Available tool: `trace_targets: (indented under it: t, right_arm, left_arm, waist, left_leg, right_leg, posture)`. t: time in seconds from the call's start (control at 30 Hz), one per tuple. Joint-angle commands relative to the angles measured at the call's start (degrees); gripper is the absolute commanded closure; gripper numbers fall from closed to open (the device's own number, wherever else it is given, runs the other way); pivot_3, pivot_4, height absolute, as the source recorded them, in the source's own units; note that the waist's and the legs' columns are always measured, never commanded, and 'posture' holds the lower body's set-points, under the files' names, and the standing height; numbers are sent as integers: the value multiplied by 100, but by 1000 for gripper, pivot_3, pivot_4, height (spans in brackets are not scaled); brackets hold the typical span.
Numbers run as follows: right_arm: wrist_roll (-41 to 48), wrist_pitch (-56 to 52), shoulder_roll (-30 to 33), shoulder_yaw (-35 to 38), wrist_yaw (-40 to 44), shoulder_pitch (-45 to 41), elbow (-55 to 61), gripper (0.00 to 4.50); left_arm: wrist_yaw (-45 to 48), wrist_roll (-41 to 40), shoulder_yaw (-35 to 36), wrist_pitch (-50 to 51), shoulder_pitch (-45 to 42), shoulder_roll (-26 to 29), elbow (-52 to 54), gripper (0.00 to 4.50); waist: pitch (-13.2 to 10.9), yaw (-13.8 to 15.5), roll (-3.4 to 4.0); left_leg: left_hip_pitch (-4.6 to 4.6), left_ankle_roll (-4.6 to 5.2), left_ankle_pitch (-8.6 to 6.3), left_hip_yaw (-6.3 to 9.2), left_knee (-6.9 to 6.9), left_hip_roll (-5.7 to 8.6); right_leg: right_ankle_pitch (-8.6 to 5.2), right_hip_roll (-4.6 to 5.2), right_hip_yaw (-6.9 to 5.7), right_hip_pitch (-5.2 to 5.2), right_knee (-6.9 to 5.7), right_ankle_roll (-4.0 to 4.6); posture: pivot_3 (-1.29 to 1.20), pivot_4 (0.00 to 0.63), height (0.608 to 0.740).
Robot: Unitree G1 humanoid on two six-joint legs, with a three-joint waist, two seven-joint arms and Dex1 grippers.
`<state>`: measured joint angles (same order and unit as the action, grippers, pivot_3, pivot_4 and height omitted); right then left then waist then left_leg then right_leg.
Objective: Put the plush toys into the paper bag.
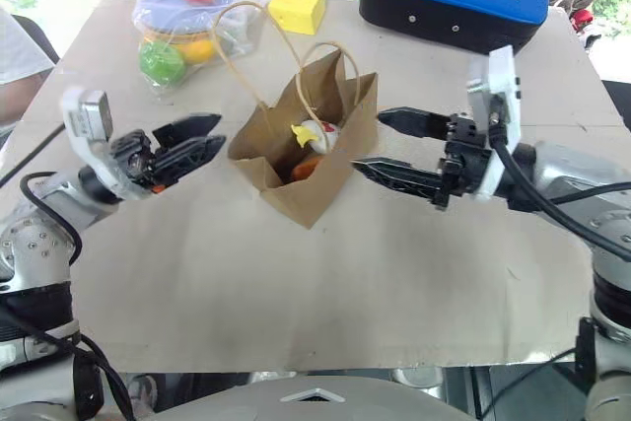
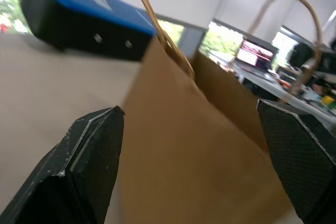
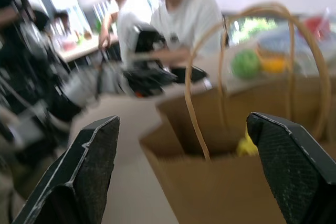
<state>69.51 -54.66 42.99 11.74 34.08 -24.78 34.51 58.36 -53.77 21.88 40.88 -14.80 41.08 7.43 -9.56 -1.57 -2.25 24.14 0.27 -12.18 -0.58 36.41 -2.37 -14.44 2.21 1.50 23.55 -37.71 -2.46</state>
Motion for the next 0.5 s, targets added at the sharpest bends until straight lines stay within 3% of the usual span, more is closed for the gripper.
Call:
trace_targets:
  t: [0.03,0.13,0.23,0.27,0.5]
  right_arm:
    - [-580,252,429,-181,573,385,248,1388]
    - [-2051,917,504,-1362,910,466,53,2817]
    - [-3182,1683,119,-2377,1164,281,-507,4283]
    - [-3404,1859,-53,-2574,1218,196,-709,4464]
    - [-4483,2814,-1532,-3393,1375,-605,-2128,4464]
  left_arm:
    - [285,-150,11,104,307,214,491,0]
    - [606,110,-286,-92,638,283,679,0]
    - [652,252,-496,-218,560,251,672,0]
    - [721,345,-584,-280,563,279,678,0]
    - [879,901,-989,-801,560,238,688,0]
  waist:
    - [1,36,-1]
    - [-1,13,2]
    - [0,23,1]
    - [0,24,1]
    - [-2,25,2]
  left_leg:
    - [-3,0,0,0,0,2]
    - [-18,0,0,-19,-1,-1]
    - [-21,0,0,-19,0,-3]
    - [-19,0,0,-20,2,-5]
    - [-19,0,0,-21,1,-3]
  right_leg:
    - [0,0,0,-1,-1,1]
    - [-7,-6,15,-3,-3,12]
    - [-12,-10,15,-1,-5,19]
    - [-12,-13,16,0,-5,19]
    - [0,-16,20,2,-11,3]
  posture:
    - [0,150,740]
    - [0,150,740]
    - [0,150,740]
    - [0,150,740]
    - [0,150,740]
